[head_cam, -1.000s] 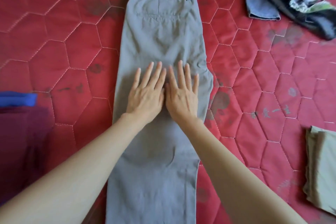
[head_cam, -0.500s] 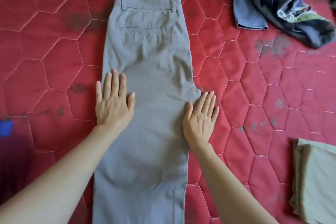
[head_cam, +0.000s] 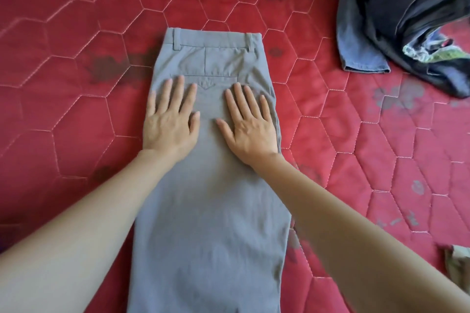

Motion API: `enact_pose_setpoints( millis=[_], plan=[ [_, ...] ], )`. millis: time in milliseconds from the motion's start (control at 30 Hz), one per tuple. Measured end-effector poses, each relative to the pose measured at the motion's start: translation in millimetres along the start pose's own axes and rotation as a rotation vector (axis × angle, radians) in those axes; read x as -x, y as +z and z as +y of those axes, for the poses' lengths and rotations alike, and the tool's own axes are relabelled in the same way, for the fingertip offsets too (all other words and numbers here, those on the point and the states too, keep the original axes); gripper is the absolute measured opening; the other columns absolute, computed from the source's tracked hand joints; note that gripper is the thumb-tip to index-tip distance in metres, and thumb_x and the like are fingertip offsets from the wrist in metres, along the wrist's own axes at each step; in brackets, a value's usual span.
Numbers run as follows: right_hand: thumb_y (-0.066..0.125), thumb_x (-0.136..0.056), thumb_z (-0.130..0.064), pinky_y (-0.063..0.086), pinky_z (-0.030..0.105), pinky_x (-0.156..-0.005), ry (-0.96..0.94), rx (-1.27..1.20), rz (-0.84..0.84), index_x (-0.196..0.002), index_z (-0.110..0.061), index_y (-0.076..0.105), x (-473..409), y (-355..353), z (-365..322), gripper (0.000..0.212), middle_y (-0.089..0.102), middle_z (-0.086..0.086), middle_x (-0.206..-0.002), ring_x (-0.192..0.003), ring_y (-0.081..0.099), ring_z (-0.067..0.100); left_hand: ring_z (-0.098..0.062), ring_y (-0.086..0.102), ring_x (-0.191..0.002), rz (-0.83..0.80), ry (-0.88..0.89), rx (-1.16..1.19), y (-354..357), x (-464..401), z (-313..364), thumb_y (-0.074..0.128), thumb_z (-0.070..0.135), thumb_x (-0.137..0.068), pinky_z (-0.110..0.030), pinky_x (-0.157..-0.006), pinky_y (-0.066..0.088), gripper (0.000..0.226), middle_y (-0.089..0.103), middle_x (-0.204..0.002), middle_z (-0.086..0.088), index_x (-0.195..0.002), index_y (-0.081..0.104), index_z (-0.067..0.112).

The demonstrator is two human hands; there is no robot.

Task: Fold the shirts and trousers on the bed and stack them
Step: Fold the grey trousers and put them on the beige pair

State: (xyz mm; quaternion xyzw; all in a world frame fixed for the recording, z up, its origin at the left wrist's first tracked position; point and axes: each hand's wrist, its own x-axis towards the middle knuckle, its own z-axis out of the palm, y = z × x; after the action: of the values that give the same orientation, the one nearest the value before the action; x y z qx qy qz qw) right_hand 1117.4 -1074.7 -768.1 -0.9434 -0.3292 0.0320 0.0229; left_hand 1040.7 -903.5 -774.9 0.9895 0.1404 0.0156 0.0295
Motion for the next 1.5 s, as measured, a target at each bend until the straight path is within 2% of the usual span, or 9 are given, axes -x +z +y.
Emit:
enact_pose_setpoints(
  millis=[133,200,367,533,733,1033,1200,1400,1500],
  plan=[
    [0.018,-0.101,-0.049,-0.005,0.047,-0.12,0.376,-0.07,-0.059,-0.155,-0.017,0.002,13,1,13,0.065,-0.004,0.003,-0.163,-0.149,-0.007,0.018,-0.024,0.0,-0.15,-0.061,-0.238,0.045,3,-10,-6,0.019,0.043,-0.099,-0.052,-0.118,0.002,0.064,0.0,-0.163,-0.008,-0.155,0.006,0.016],
    [0.021,-0.102,-0.044,-0.006,0.049,-0.119,0.454,-0.062,-0.02,-0.155,-0.012,0.001,9,-5,12,0.064,-0.005,0.009,-0.163,-0.149,-0.008,0.023,-0.024,-0.002,-0.15,-0.033,-0.19,0.013,-2,-19,-7,0.015,0.041,-0.1,-0.051,-0.119,-0.001,0.064,-0.001,-0.163,-0.01,-0.155,0.004,0.011],
    [0.025,-0.104,-0.039,-0.005,0.053,-0.117,-0.056,-0.031,0.068,-0.154,-0.023,0.015,-58,-18,-11,0.054,0.01,0.004,-0.162,-0.15,0.003,0.024,-0.025,0.018,-0.148,0.022,0.362,-0.066,-10,-45,-14,0.018,0.04,-0.098,-0.053,-0.119,0.01,0.06,0.025,-0.159,-0.004,-0.152,0.027,0.015],
    [0.021,-0.102,-0.051,-0.002,0.05,-0.119,-0.008,-0.004,0.012,-0.154,-0.032,0.015,-96,-1,-2,0.056,0.009,0.001,-0.163,-0.15,0.004,0.019,-0.019,0.009,-0.15,-0.02,0.096,0.003,1,-70,-14,0.013,0.054,-0.094,-0.057,-0.117,0.004,0.063,0.012,-0.163,-0.003,-0.152,0.022,0.031],
    [0.017,-0.101,-0.049,-0.006,0.047,-0.12,0.16,-0.035,0.029,-0.155,-0.027,0.012,-100,-2,-4,0.058,0.0,0.006,-0.163,-0.15,-0.005,0.019,-0.022,-0.002,-0.15,0.002,-0.009,0.098,2,-71,-18,0.024,0.049,-0.1,-0.056,-0.118,0.004,0.059,0.002,-0.164,-0.004,-0.154,0.018,0.026],
    [0.025,-0.101,-0.05,0.012,0.053,-0.116,0.434,-0.066,0.018,-0.154,-0.034,0.008,10,-2,-3,0.058,0.002,0.013,-0.162,-0.148,0.006,0.029,-0.044,0.018,-0.144,0.013,-0.229,0.172,-1,37,-12,0.036,0.034,-0.101,-0.056,-0.115,0.017,0.057,0.01,-0.159,-0.025,-0.153,0.023,0.015],
    [0.037,-0.099,-0.05,0.033,0.044,-0.093,0.461,-0.086,0.105,-0.153,-0.028,0.023,55,-5,2,0.059,0.04,0.015,-0.142,-0.124,0.038,0.034,-0.043,0.038,-0.133,0.111,-0.293,0.197,-3,80,-7,0.047,0.033,-0.1,-0.053,-0.104,0.032,0.054,0.038,-0.146,-0.028,-0.148,0.036,0.011],
    [0.036,-0.103,-0.037,0.04,0.039,-0.071,0.376,-0.142,0.176,-0.153,-0.028,0.023,9,-3,1,0.052,0.045,0.014,-0.119,-0.102,0.049,0.031,-0.038,0.045,-0.114,0.155,-0.527,0.363,-8,21,-6,0.054,0.036,-0.096,-0.048,-0.092,0.034,0.058,0.053,-0.127,-0.017,-0.149,0.036,0.021],
    [0.039,-0.102,-0.022,0.032,0.033,-0.058,0.38,-0.187,0.24,-0.15,-0.026,0.03,-8,5,3,0.049,0.045,0.011,-0.115,-0.096,0.054,0.029,-0.039,0.047,-0.109,0.239,-0.476,0.355,-3,4,-1,0.052,0.023,-0.098,-0.047,-0.086,0.035,0.054,0.055,-0.119,-0.02,-0.149,0.035,0.016]
  ],
)
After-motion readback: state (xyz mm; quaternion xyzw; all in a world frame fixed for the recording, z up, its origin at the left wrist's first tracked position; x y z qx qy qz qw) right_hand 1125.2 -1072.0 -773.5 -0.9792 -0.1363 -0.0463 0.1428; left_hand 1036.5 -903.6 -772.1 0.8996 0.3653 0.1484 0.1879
